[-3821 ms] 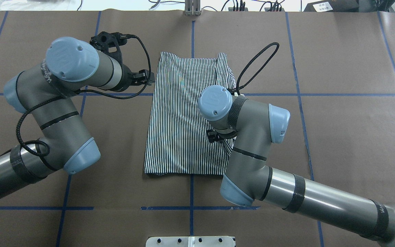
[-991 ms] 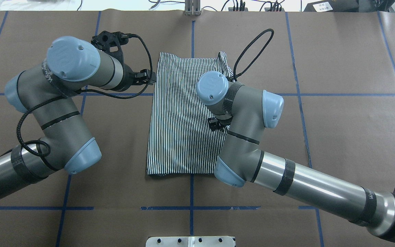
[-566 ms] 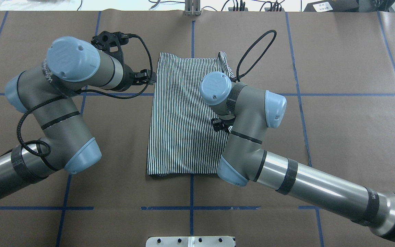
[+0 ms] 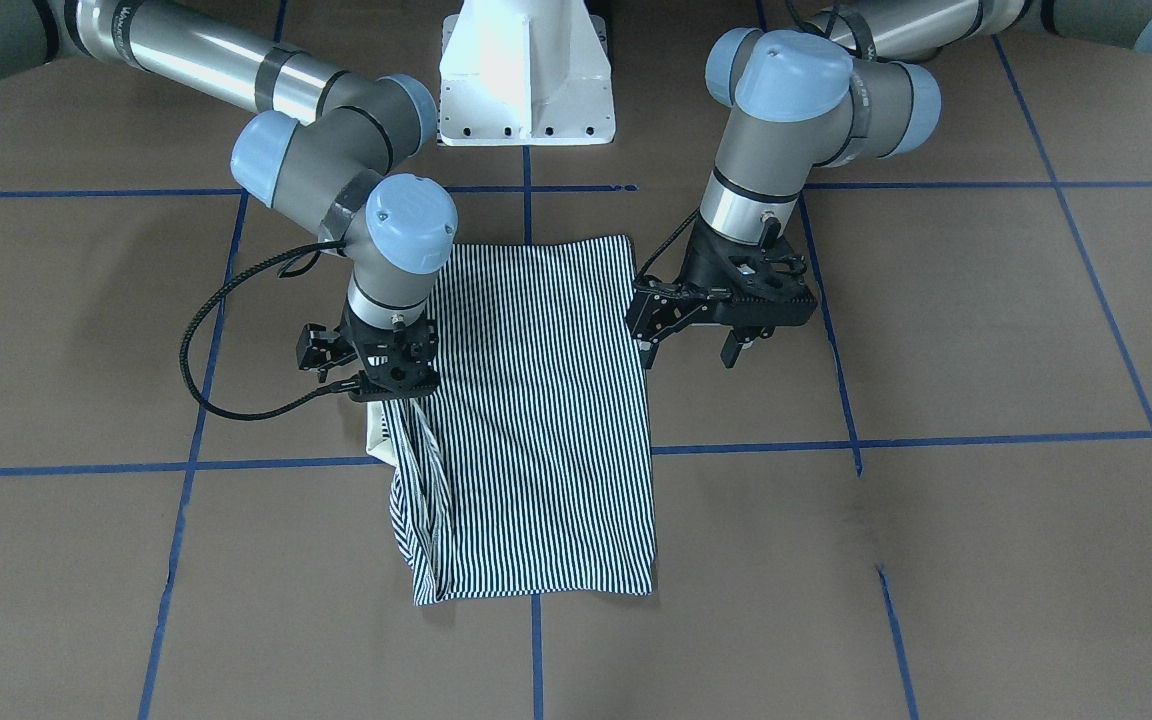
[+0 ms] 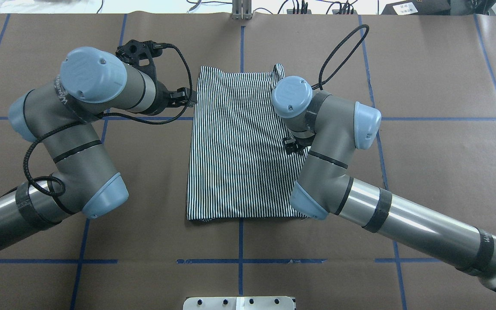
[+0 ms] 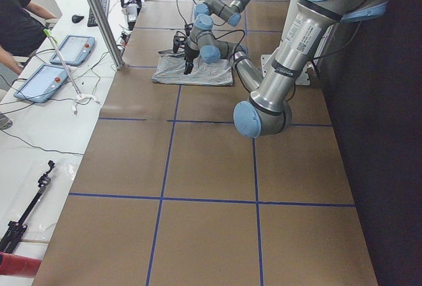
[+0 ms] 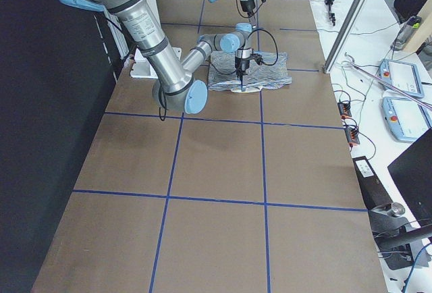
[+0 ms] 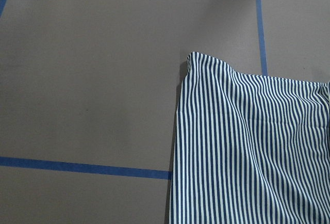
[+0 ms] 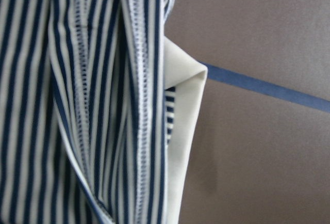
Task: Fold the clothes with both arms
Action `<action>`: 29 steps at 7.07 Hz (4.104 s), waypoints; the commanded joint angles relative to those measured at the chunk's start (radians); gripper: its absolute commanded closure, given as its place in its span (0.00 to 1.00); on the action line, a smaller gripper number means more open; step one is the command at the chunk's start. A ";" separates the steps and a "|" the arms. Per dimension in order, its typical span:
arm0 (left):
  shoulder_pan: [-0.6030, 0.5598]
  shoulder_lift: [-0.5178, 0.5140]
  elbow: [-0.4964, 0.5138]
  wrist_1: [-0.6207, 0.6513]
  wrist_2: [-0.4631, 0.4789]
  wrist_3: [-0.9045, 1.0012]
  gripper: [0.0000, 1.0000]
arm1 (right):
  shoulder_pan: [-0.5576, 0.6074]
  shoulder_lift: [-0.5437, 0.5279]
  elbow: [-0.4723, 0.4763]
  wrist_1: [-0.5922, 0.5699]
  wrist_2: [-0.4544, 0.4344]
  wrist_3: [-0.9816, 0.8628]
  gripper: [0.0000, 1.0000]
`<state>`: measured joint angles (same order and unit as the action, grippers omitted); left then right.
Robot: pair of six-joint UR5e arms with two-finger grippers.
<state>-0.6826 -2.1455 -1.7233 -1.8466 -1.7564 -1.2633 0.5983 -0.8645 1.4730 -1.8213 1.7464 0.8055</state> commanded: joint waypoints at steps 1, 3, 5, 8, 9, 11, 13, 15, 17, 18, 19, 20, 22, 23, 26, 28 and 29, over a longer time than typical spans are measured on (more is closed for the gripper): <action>0.000 -0.002 0.001 -0.005 0.000 -0.002 0.00 | 0.079 -0.082 0.067 0.005 0.001 -0.142 0.00; 0.000 -0.004 -0.005 -0.005 0.000 -0.001 0.00 | 0.118 -0.044 0.079 0.022 0.042 -0.143 0.00; -0.008 0.010 -0.018 0.012 -0.067 0.004 0.00 | 0.120 0.048 0.011 0.078 0.042 -0.106 0.00; -0.027 0.082 -0.091 0.073 -0.078 0.075 0.00 | 0.117 0.166 -0.194 0.232 0.036 -0.065 0.00; -0.043 0.119 -0.119 0.084 -0.080 0.109 0.00 | 0.115 0.197 -0.276 0.282 0.033 -0.037 0.00; -0.049 0.136 -0.119 0.084 -0.080 0.122 0.00 | 0.112 0.258 -0.364 0.338 0.025 -0.029 0.00; -0.049 0.134 -0.119 0.084 -0.081 0.128 0.00 | 0.092 0.260 -0.422 0.385 -0.010 -0.029 0.00; -0.051 0.136 -0.117 0.083 -0.081 0.128 0.00 | 0.089 0.253 -0.436 0.390 -0.011 -0.043 0.00; -0.051 0.134 -0.117 0.083 -0.081 0.128 0.00 | 0.113 0.246 -0.436 0.390 -0.013 -0.102 0.00; -0.057 0.134 -0.117 0.083 -0.083 0.127 0.00 | 0.142 0.211 -0.434 0.395 -0.011 -0.148 0.00; -0.057 0.128 -0.119 0.083 -0.083 0.127 0.00 | 0.225 0.182 -0.431 0.398 0.004 -0.284 0.00; -0.058 0.121 -0.119 0.083 -0.083 0.125 0.00 | 0.306 0.132 -0.431 0.398 0.051 -0.404 0.00; -0.069 0.119 -0.121 0.081 -0.083 0.127 0.00 | 0.342 0.139 -0.404 0.392 0.169 -0.431 0.00; -0.069 0.113 -0.136 0.084 -0.087 0.113 0.00 | 0.342 0.122 -0.340 0.370 0.244 -0.377 0.00; 0.028 0.124 -0.159 0.083 -0.198 -0.313 0.00 | 0.244 0.009 -0.052 0.271 0.294 -0.057 0.00; 0.223 0.095 -0.145 0.192 -0.024 -0.555 0.00 | 0.181 -0.091 0.120 0.270 0.318 0.166 0.00; 0.276 0.067 -0.140 0.281 0.001 -0.611 0.00 | 0.172 -0.123 0.174 0.270 0.349 0.255 0.00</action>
<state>-0.4849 -2.0513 -1.8698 -1.6542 -1.8113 -1.7831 0.7904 -0.9429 1.5693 -1.5498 2.0645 0.9435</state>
